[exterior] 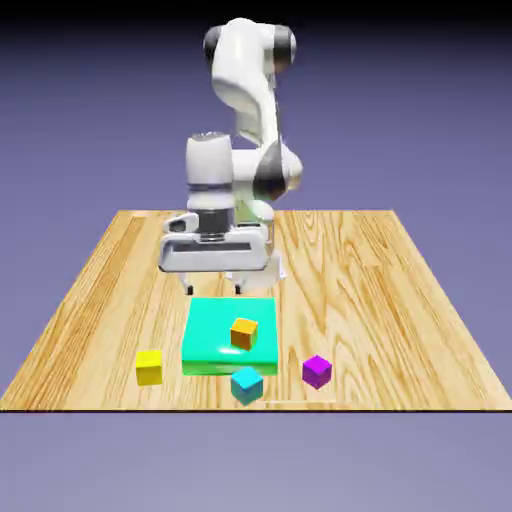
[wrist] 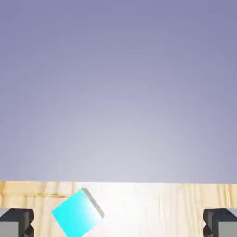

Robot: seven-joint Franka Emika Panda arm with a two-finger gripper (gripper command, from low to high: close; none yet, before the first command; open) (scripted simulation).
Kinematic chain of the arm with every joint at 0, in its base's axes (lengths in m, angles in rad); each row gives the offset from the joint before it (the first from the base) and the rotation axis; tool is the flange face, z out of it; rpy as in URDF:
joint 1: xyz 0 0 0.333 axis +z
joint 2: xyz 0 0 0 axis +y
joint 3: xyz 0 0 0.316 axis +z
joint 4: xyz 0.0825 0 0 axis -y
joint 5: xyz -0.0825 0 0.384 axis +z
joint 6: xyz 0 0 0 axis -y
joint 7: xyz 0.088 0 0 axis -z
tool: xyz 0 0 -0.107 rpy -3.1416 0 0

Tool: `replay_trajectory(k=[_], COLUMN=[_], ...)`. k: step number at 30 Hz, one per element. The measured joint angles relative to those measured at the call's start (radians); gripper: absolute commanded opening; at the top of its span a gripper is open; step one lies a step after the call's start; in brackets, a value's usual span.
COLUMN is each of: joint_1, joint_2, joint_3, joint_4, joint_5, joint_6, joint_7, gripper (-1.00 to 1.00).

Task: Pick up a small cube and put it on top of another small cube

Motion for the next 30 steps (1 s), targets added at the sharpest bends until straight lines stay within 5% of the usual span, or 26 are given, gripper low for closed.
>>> replay_trajectory(k=[30], joint_1=[0.163], joint_2=[1.087], joint_3=[-0.538], joint_4=[0.914], joint_5=[0.169], joint_6=[-1.028], joint_7=[-0.42], gripper=[0.0])
